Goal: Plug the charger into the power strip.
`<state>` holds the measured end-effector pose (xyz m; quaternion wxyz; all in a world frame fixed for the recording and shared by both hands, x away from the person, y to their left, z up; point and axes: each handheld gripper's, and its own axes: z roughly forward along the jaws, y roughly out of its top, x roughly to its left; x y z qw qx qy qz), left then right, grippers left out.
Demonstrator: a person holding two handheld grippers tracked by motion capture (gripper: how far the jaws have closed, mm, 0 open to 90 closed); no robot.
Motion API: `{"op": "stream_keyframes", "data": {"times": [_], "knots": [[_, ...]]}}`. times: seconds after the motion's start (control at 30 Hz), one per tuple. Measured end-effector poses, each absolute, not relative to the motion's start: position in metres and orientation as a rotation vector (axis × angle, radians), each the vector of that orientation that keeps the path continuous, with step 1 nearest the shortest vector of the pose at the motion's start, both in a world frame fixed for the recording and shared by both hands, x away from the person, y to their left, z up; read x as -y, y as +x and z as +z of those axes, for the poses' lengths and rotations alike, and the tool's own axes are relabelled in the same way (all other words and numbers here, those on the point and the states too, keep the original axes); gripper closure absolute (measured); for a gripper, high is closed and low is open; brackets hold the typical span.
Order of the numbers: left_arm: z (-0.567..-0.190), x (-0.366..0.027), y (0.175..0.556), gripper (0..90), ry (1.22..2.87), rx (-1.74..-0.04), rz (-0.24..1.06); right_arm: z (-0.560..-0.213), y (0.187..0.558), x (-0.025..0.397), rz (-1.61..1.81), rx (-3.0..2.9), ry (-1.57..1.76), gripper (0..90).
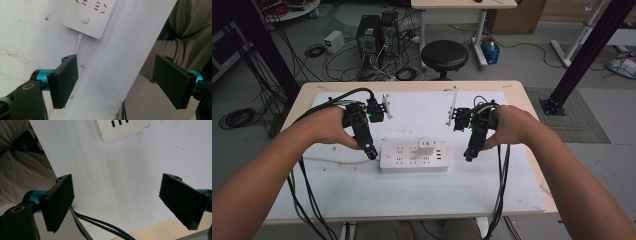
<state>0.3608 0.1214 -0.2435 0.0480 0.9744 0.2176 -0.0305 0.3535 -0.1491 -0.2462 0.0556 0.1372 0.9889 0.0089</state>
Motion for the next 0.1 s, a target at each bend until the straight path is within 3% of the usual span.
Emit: {"op": "stream_keyframes", "data": {"times": [0.1], "knots": [[-0.2423,-0.1213,0.3609,20.8,2.965,-0.657,-0.088,-0.2467,0.3532,0.1488,0.024,-3.001,0.413,12.2]]}}
